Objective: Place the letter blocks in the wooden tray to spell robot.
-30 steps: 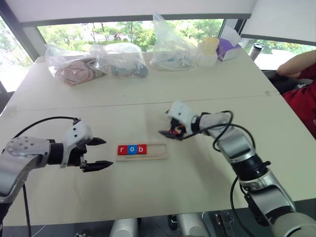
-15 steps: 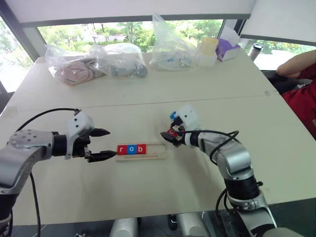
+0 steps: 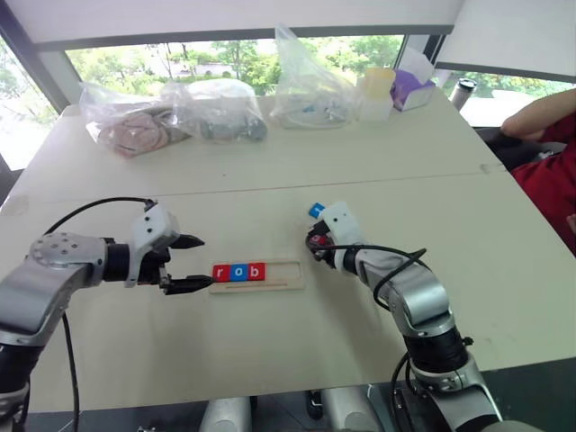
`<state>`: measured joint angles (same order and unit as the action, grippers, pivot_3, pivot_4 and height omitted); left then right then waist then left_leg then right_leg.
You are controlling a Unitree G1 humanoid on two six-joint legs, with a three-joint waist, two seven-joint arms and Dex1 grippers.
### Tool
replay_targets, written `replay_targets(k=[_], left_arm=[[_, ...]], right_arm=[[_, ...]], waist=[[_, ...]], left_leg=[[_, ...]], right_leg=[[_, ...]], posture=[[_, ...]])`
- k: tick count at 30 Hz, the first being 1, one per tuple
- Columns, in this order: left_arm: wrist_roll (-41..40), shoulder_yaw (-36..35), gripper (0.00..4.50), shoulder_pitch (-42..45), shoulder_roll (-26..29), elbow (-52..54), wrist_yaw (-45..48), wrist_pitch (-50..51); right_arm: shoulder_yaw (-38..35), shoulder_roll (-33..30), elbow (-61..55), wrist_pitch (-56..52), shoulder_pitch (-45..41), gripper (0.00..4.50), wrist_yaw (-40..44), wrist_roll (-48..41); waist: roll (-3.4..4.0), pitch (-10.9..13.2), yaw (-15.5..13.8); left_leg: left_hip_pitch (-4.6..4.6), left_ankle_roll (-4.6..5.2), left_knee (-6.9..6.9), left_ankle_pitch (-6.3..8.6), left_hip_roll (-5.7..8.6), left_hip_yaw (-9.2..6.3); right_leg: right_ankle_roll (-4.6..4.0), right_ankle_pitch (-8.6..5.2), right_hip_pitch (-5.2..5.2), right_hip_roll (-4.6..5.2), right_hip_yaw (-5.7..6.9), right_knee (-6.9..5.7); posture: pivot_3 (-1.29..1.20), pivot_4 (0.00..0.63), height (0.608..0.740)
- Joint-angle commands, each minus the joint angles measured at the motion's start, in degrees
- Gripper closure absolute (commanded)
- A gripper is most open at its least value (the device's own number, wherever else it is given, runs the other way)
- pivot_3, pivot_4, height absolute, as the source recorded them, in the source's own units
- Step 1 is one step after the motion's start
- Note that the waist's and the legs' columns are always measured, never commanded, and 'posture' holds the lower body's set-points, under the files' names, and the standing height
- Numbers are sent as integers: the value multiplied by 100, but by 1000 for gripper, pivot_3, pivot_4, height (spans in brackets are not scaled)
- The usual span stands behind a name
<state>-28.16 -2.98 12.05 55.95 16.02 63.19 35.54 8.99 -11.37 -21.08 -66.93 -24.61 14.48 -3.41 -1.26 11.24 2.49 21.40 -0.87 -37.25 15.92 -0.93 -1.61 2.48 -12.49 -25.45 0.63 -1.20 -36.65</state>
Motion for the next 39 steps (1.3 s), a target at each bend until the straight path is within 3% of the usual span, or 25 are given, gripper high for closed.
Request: replay_targets(k=[1,6,12,13,17,18,20,24,27,29,31,32,36,39], left_arm=[[-226,-54,0,-4,-113,419,-36,99],[-327,97,0,-192,-310,904,-175,268],[-240,229,0,-23,-435,747,-196,221],[-235,238,0,-5,-435,731,-186,214],[-172,286,0,76,-417,584,-115,137],[-164,290,0,87,-405,560,-104,123],[-139,294,0,111,-374,500,-66,90],[-106,347,0,188,-334,415,87,32],[-97,477,0,213,-300,464,271,-12],[-162,566,0,310,-308,537,402,21],[-254,573,0,412,-337,579,460,105],[-288,557,0,446,-345,582,476,138],[-178,639,0,578,-273,881,387,191],[-316,530,0,451,-299,1049,263,361]], right_arm=[[-578,-15,-659,-363,288,3326,-387,141],[-1393,814,-1534,-1679,527,3326,-909,182],[-1249,1226,-1673,-2286,577,3326,-1047,111],[-1322,1270,-1636,-2325,574,2300,-1033,93],[-1383,1178,-1641,-2459,442,351,-1003,94],[-1525,1230,-1717,-2389,353,34,-989,78],[-1992,1256,-1828,-1980,149,34,-824,-67],[-2007,-230,-1704,-372,261,34,629,-703],[-2358,-768,-1355,78,319,34,1603,-1459],[-1799,-2069,-797,1419,738,34,3299,-1481],[-1454,-2862,-235,2268,960,34,4328,-1526],[-1367,-3035,-25,2517,981,34,4518,-1550],[-506,-3627,2198,5164,676,34,5446,-584],[-314,-3473,2936,5803,286,34,5796,-621]], waist=[[-3,-2,-29],[-1,-1,10],[-2,-2,9],[-3,-2,9],[-2,-5,14],[-2,-4,11],[-1,-4,4],[6,1,-12],[-2,-4,21],[3,-1,12],[3,0,-4],[1,1,-2],[-2,2,24],[-1,2,33]], left_leg=[[2,0,0,0,0,-2],[3,0,4,0,0,-1],[-8,-1,2,-1,-2,-12],[-9,-1,2,-1,-2,-12],[-8,-1,1,-1,-1,-7],[-8,-1,1,-1,0,-5],[-4,-1,1,-1,0,-5],[4,-1,1,-1,4,-6],[2,0,9,0,4,-3],[0,3,15,2,2,0],[0,8,20,4,3,1],[1,8,19,5,3,0],[-6,8,7,4,3,9],[-8,8,2,4,4,12]], right_leg=[[2,1,0,1,0,1],[10,0,2,6,-5,6],[-11,-4,2,-5,-1,-9],[-11,-4,2,-5,-1,-9],[-10,-4,4,-4,1,-4],[-10,-4,5,-2,0,-3],[-9,-4,4,0,0,1],[-6,-4,7,4,2,21],[-2,-5,17,2,2,42],[3,-2,17,-4,0,42],[8,-6,16,-3,1,44],[10,-9,17,-3,3,44],[4,-8,24,-5,-4,44],[4,-8,27,-6,-8,42]], posture=[[0,150,740],[0,150,740],[0,150,740],[0,150,740],[0,150,740],[0,150,740],[0,150,740],[0,150,740],[0,150,740],[0,150,740],[0,150,740],[0,150,740],[0,150,740],[0,150,740]])
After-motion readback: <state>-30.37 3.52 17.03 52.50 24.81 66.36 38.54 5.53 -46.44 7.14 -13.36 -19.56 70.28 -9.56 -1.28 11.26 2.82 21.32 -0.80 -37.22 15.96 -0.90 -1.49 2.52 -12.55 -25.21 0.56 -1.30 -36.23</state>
